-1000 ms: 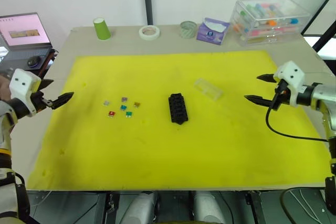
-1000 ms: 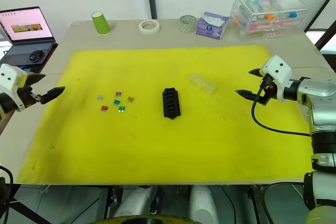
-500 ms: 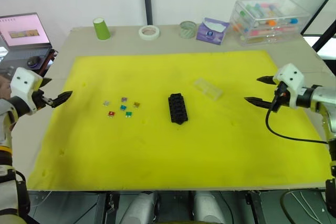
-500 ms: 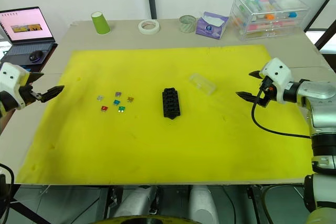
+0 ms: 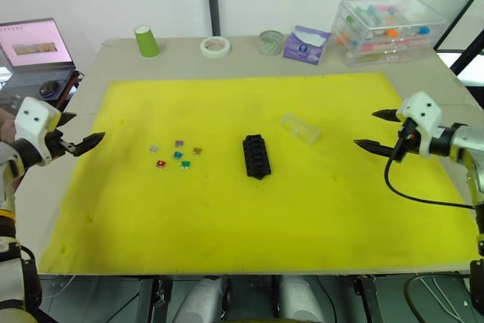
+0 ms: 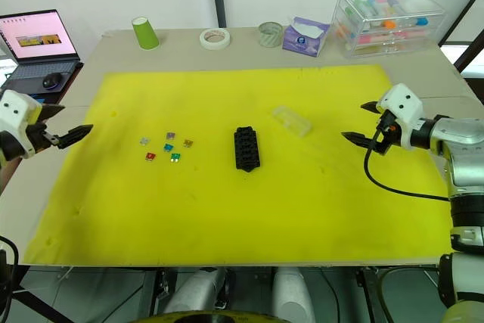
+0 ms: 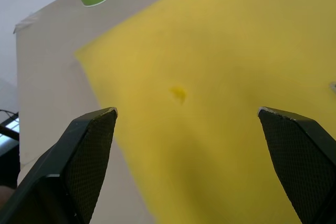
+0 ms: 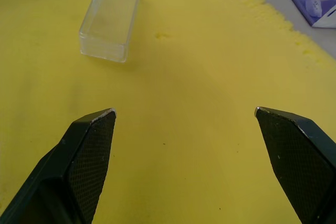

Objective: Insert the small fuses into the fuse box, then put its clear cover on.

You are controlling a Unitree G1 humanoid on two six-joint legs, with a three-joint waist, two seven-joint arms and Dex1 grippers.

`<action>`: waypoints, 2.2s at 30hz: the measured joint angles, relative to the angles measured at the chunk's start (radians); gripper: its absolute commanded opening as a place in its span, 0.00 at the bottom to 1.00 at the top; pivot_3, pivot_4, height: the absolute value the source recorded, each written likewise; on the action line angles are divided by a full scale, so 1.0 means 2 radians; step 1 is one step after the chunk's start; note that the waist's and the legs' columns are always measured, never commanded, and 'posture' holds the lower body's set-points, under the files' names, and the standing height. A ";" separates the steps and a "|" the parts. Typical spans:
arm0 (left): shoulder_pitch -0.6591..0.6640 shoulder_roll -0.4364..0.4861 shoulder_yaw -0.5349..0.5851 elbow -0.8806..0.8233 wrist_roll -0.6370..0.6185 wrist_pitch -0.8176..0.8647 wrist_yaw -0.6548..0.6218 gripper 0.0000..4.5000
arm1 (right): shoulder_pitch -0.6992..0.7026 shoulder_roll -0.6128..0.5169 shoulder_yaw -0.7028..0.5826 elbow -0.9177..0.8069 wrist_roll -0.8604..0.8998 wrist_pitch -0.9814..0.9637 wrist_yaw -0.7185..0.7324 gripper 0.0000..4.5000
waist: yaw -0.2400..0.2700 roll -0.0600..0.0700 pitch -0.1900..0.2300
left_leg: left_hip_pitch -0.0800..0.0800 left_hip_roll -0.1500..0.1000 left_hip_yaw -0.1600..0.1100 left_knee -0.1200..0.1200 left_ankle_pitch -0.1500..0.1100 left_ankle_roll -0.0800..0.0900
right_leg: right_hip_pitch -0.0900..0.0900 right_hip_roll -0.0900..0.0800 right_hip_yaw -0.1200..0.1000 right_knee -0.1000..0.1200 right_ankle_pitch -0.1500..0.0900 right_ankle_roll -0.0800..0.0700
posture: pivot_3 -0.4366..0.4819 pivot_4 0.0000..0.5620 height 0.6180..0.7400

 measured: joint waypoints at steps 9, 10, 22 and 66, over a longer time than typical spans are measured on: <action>0.021 0.011 0.011 -0.046 -0.051 0.092 -0.050 1.00 | -0.007 0.004 0.000 -0.045 0.029 0.034 0.008 1.00 | -0.003 0.000 0.000 | 0.000 0.000 0.000 0.000 0.000 0.000 | -0.001 0.000 0.000 0.002 0.000 0.000 | 0.48 0.27 1.00; 0.033 0.014 0.017 -0.061 -0.059 0.108 -0.056 1.00 | -0.011 0.007 0.000 -0.066 0.040 0.044 0.011 1.00 | -0.004 0.000 0.000 | 0.000 0.000 0.000 0.000 0.000 0.000 | -0.001 0.000 0.000 0.002 0.000 0.000 | 0.48 0.27 1.00; 0.109 0.035 0.072 -0.173 -0.139 0.296 -0.052 1.00 | -0.092 0.120 0.072 -0.335 0.188 0.199 0.004 1.00 | -0.012 0.000 0.000 | 0.000 0.000 -0.001 0.000 0.000 0.000 | -0.001 0.000 0.000 0.002 0.000 0.000 | 0.48 0.27 1.00; -0.177 -0.037 -0.043 0.144 -0.188 0.677 -0.056 1.00 | -0.091 0.139 0.103 -0.375 0.196 0.253 -0.055 1.00 | -0.012 -0.003 -0.001 | -0.001 -0.001 -0.001 0.000 0.000 0.000 | -0.003 0.000 0.000 0.004 0.000 0.000 | 0.48 0.27 1.00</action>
